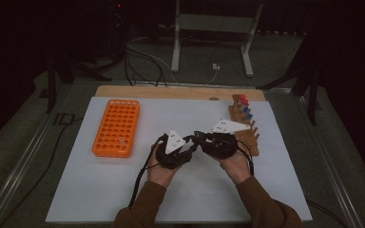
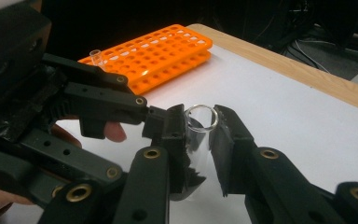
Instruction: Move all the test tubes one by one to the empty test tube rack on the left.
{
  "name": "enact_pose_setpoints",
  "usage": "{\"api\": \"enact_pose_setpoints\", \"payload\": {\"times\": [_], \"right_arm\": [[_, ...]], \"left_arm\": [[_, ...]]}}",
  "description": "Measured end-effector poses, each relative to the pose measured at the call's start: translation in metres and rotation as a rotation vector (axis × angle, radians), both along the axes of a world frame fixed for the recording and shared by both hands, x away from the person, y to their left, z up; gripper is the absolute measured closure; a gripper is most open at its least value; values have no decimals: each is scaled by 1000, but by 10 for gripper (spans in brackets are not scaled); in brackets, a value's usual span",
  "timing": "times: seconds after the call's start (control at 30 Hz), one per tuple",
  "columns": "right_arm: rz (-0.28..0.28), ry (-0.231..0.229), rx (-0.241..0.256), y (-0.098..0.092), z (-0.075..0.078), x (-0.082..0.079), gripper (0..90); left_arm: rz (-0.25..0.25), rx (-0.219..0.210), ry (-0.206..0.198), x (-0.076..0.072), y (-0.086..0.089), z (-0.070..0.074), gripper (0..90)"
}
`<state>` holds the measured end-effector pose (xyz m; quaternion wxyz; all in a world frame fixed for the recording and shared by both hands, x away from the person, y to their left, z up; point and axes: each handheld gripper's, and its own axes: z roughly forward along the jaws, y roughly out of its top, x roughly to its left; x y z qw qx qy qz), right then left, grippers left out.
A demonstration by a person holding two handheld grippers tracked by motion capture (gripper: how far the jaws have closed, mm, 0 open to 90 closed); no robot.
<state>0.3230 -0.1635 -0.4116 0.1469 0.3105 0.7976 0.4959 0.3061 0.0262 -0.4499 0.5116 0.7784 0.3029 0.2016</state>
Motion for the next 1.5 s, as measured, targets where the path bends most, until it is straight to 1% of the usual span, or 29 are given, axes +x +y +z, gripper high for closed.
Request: {"api": "enact_pose_setpoints", "payload": {"times": [0.03, 0.07, 0.2, 0.33, 0.4, 0.43, 0.47, 0.5, 0.53, 0.57, 0.6, 0.63, 0.67, 0.7, 0.73, 0.77, 0.83, 0.87, 0.9, 0.93, 0.97, 1.0, 1.07, 1.17, 1.27, 1.3, 1.4, 1.5], "right_arm": [[3, 1, 1, 0, 0, 0, 767], [3, 1, 1, 0, 0, 0, 767], [6, 3, 1, 1, -1, -1, 767], [6, 8, 6, 0, -1, -1, 759], [8, 6, 24, -1, 0, -1, 677], [4, 10, 53, -5, 2, 0, 560], [8, 14, 72, -7, 2, 0, 506], [8, 14, 72, -7, 2, 0, 506], [9, 22, 85, -10, 3, 1, 441], [-15, 12, 83, -14, 3, 2, 348], [-28, 9, 80, -16, 3, 2, 323], [-28, 9, 80, -16, 3, 2, 323], [-51, 7, 76, -21, 2, 3, 250], [-51, 7, 76, -21, 2, 3, 250], [-63, 6, 74, -24, 1, 3, 217], [-85, 1, 65, -29, -1, 2, 151], [-93, -2, 61, -32, -2, 2, 149], [-106, -3, 60, -38, -5, 1, 122], [-106, -3, 60, -38, -5, 1, 122], [-122, 1, 58, -45, -8, 0, 88], [-122, 1, 58, -45, -8, 0, 88], [-141, 0, 50, -51, -10, 0, 49], [-145, 3, 52, -54, -11, 0, 34], [-170, 12, 67, -64, -14, 0, 14], [-189, 8, 80, -73, -15, -1, 0], [-198, 3, 75, -75, -15, -1, 0], [-217, -3, 82, -82, -17, -3, 0], [-234, -4, 82, -88, -18, -5, 0]], "left_arm": [[-1, -8, -1, 0, 0, 0, 695], [-5, -12, 0, 0, 0, 0, 695], [-17, -3, -3, 0, 1, 0, 758], [-20, -2, -7, -1, 1, 0, 763], [-16, 1, -3, 0, 2, 0, 764], [-12, 2, -2, 1, 3, 0, 764], [-8, 1, 1, 1, 4, -1, 764], [-4, 1, 2, 1, 5, -1, 764], [1, -1, 3, 1, 7, -1, 765], [7, 0, 3, 2, 9, 0, 765], [13, -8, 5, 2, 10, 0, 765], [17, -9, 6, 2, 13, 0, 765], [24, -14, 8, 2, 14, 0, 765], [28, -12, 7, 2, 17, 1, 765], [32, -15, 9, 2, 19, 1, 765], [35, -18, 10, 2, 21, 2, 765], [39, -17, 9, 2, 24, 3, 765], [42, -19, 9, 1, 26, 3, 765], [44, -19, 9, 1, 28, 4, 765], [48, -19, 10, 1, 30, 4, 765], [50, -20, 10, 0, 32, 4, 765], [54, -21, 10, 0, 35, 4, 765], [60, -25, 12, -1, 39, 4, 764], [70, -30, 16, -2, 47, 4, 764], [76, -33, 14, -3, 54, 5, 764], [78, -33, 14, -4, 56, 5, 764], [85, -42, 14, -6, 64, 6, 764], [94, -35, 12, -7, 73, 7, 764]]}}
